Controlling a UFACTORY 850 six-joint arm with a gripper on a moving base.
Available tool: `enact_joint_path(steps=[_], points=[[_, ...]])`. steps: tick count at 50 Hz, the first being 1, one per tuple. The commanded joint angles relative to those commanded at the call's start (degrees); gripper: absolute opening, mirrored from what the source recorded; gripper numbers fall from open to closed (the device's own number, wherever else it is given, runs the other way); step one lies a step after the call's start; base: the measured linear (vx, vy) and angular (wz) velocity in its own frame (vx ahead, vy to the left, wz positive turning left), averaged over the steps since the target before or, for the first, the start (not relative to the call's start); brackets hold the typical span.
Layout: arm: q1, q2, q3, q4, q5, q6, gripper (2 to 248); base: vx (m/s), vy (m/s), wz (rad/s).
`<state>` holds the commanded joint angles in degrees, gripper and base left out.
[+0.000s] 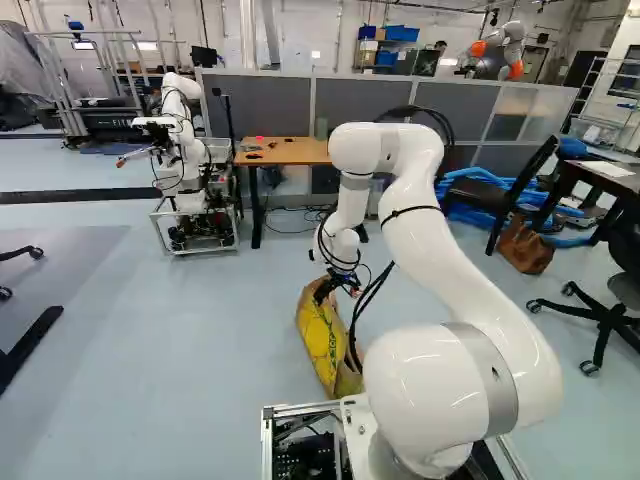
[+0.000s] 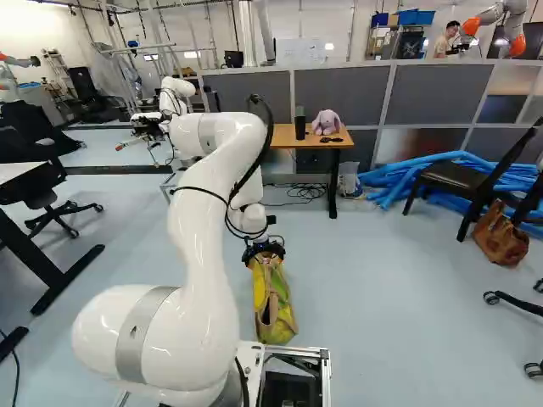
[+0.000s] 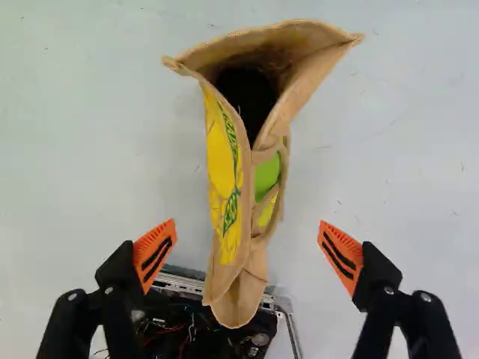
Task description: Pick up the bag on the ground and place it on the table
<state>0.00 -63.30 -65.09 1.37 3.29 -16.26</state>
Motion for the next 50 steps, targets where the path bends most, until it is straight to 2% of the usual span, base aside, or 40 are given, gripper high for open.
enact_joint_path(steps=[50], points=[[0.0, -11.01, -8.81, 0.0, 0.0, 0.0, 247, 0.0, 0.0, 0.0]])
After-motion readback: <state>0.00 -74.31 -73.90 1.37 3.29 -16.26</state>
